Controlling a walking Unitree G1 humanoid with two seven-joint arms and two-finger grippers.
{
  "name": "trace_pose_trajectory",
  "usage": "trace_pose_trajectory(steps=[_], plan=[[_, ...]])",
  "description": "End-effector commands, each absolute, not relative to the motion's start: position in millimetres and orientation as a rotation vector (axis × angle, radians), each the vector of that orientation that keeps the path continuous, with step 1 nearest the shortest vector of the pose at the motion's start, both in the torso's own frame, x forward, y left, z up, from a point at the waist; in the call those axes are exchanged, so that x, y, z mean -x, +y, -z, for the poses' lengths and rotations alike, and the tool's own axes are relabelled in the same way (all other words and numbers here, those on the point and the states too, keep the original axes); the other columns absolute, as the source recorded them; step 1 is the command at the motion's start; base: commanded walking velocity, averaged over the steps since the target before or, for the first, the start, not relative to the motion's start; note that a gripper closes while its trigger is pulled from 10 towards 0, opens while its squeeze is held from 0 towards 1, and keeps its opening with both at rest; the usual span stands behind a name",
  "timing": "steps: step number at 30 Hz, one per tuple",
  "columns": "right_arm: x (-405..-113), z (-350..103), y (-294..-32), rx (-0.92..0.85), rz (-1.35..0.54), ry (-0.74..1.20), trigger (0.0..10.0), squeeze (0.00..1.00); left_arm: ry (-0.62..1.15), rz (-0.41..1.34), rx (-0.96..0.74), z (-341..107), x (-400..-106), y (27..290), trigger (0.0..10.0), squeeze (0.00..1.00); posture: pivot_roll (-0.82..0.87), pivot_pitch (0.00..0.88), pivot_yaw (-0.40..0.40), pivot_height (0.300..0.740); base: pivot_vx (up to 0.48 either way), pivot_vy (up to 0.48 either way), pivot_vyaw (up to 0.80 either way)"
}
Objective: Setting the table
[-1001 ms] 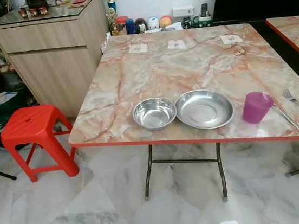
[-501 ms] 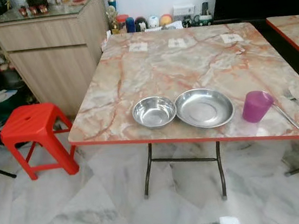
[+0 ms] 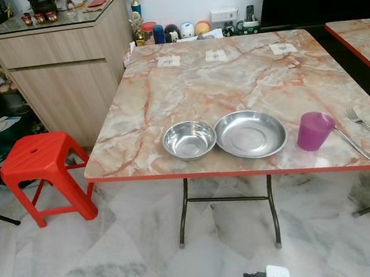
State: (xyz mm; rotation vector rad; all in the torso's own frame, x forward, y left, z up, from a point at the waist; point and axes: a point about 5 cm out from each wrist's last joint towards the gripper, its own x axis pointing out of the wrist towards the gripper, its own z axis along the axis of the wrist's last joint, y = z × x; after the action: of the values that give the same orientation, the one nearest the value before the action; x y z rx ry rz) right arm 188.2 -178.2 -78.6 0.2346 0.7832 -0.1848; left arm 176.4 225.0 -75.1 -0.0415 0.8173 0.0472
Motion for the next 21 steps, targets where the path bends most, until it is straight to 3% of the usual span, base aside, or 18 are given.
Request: trace_pose_trajectory(steps=[1,9,21], plan=[[-197.3,71.5,-183.6,-0.225,0.203,0.716,10.0,0.0,0.84,-0.053,0.044,77.5,-171.7,226.2,10.0,0.0,0.04,0.068,-0.01,0.74,0.0,0.0,0.0],[-220.1,36.9,-212.3,-0.189,0.301,0.388,10.0,0.0,0.841,-0.051,0.056,78.4,-172.0,222.5,10.0,0.0,0.01,0.066,-0.026,0.74,0.0,0.0,0.0],[-226.9,-17.7,-206.1,-0.098,0.204,0.075,10.0,0.0,0.846,-0.054,0.062,79.9,-169.0,221.1,10.0,0.0,0.01,0.041,-0.042,0.74,0.0,0.0,0.0]])
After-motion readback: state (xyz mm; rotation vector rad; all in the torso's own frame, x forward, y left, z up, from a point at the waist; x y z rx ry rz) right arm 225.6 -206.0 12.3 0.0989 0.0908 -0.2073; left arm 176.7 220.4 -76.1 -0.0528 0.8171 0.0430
